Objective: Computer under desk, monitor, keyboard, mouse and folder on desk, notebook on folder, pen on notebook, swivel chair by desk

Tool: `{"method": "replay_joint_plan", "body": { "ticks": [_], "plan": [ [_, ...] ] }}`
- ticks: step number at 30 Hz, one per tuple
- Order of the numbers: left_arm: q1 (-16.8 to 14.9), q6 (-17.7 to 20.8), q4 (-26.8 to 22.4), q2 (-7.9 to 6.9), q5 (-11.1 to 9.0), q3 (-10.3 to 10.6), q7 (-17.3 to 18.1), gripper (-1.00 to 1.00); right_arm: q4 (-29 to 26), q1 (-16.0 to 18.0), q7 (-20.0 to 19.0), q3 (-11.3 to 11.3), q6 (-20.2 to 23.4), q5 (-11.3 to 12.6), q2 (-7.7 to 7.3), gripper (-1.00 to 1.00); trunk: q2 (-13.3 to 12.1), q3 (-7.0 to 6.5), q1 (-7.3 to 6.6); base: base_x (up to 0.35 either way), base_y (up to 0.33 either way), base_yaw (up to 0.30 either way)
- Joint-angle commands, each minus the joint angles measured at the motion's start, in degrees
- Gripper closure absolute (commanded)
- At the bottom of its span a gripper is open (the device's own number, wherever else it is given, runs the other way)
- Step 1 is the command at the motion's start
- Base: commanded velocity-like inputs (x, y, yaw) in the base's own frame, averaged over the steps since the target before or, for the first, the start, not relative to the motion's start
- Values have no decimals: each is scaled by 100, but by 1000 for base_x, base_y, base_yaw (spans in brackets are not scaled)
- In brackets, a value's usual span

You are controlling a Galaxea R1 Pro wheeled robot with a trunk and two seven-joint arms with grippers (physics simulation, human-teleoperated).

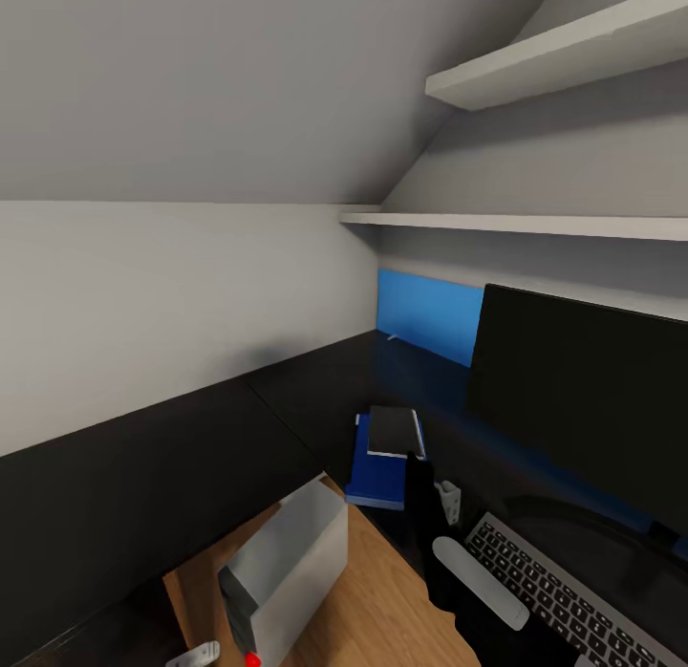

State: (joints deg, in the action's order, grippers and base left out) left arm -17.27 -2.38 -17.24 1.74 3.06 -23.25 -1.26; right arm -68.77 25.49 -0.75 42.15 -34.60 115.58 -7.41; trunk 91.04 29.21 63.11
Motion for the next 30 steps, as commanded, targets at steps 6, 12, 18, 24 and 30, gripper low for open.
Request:
{"method": "replay_joint_plan", "body": {
  "ticks": [6,12,18,24,30],
  "plan": [
    [-4,-15,2,2,18,-21,-29,-100,-5,8,-31,21,-38,48,-6,100,3,6,0,1,0,0],
    [-4,-16,-5,4,-5,-32,-51,-100,-5,8,-30,21,-38,52,-6,100,3,6,0,0,0,0],
    [-4,-11,-7,2,-14,-53,-65,-100,-5,8,-30,21,-38,53,-6,100,124,60,65,0,0,0],
    [-4,-9,-7,2,-16,-52,-49,-100,-18,8,-30,14,-38,53,-8,100,124,60,65,0,0,0],
    [-4,-14,-7,2,-16,-43,-36,-100,-22,8,-30,13,-38,53,-13,100,124,60,65,0,0,0]
  ]
}}
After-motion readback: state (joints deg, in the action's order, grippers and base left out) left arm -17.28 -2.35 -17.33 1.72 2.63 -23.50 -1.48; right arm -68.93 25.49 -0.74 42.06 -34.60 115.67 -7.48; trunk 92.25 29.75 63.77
